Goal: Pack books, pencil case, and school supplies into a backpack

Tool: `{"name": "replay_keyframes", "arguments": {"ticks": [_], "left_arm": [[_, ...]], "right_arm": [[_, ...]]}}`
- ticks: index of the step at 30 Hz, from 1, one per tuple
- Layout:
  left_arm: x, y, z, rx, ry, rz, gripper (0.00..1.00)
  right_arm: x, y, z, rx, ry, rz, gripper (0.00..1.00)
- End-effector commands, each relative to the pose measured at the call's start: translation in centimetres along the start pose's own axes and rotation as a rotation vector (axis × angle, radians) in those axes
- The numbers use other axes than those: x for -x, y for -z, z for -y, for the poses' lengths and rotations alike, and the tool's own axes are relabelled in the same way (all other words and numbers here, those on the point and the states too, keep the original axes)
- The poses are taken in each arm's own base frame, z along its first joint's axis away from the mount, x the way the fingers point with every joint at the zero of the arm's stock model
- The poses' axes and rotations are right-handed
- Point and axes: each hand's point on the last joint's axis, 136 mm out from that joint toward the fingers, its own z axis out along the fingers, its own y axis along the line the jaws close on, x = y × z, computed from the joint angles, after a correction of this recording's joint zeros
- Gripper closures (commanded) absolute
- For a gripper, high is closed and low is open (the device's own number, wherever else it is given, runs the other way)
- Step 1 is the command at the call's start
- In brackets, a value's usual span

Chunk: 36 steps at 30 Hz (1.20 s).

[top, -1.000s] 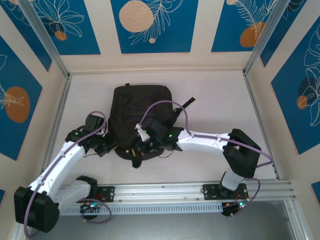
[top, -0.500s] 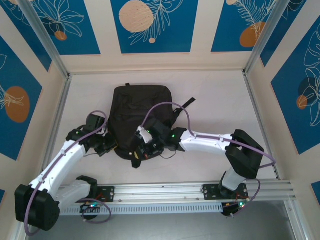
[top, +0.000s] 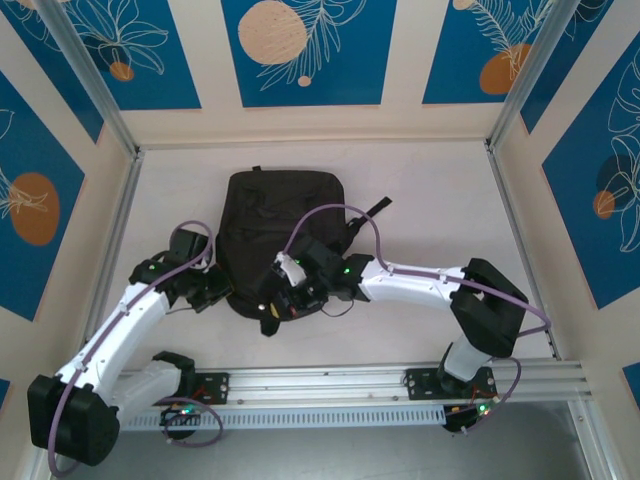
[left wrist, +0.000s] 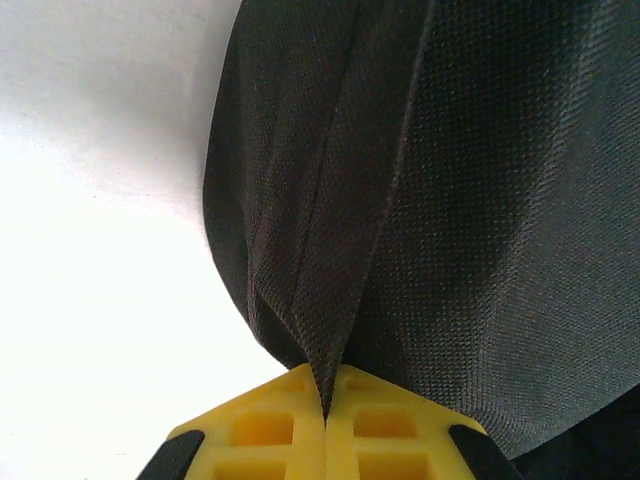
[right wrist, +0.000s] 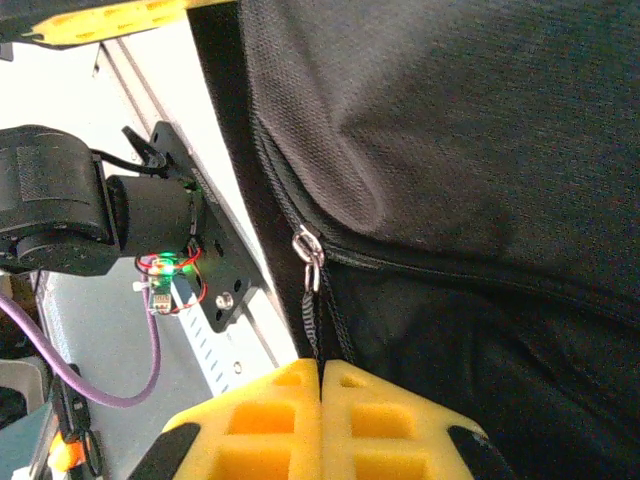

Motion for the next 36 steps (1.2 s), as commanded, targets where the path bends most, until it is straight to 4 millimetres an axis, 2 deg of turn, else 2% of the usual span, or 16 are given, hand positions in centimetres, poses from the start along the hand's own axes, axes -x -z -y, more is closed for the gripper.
{"name": "replay_keyframes", "arguments": {"ticks": [1, 7, 12, 15, 19, 21, 22, 25, 28, 33, 36], "left_arm": [[2.3, 1.7, -0.6, 0.039, 0.003, 0.109, 1.0], [3.1, 2.4, -0.7, 0.056, -0.007, 0.139, 1.0], [4.3, 3.2, -0.4, 0.079, -0.041, 0.171, 1.0], [6.1, 4.6, -0.5, 0.138, -0.079, 0.24, 1.0], [8.9, 6.3, -0.8, 0.215, -0.055, 0.343, 0.99], [9.5, 6.1, 0.0, 0.195, -0.038, 0.337, 0.95], [9.5, 5.9, 0.6, 0.174, -0.034, 0.319, 0.88], [8.2, 5.6, 1.6, 0.11, -0.007, 0.247, 0.65], [6.3, 6.0, 0.7, 0.093, 0.027, 0.209, 0.51], [1.5, 6.0, -0.6, 0.027, 0.109, 0.112, 0.41], [-0.2, 5.7, -1.1, 0.01, 0.148, 0.089, 0.39]], "right_arm": [[-2.2, 1.4, 2.6, -0.087, -0.044, -0.051, 1.0], [-1.7, 2.8, 3.5, -0.109, -0.046, -0.03, 1.0], [-0.8, 3.3, 2.3, -0.076, -0.013, -0.022, 1.0], [0.2, 3.6, 1.6, -0.071, -0.005, -0.003, 1.0], [2.4, 2.8, 0.2, -0.038, -0.023, 0.038, 1.0], [3.5, 1.9, -0.5, -0.012, -0.045, 0.054, 1.0], [4.2, 1.4, -1.0, 0.001, -0.048, 0.059, 1.0], [5.3, 0.2, -1.8, 0.009, -0.06, 0.063, 1.0], [5.7, -0.2, -1.9, -0.005, -0.065, 0.072, 1.0], [5.4, -0.3, -2.0, -0.011, -0.054, 0.072, 1.0], [5.3, -0.4, -2.1, -0.008, -0.05, 0.07, 1.0]]}}
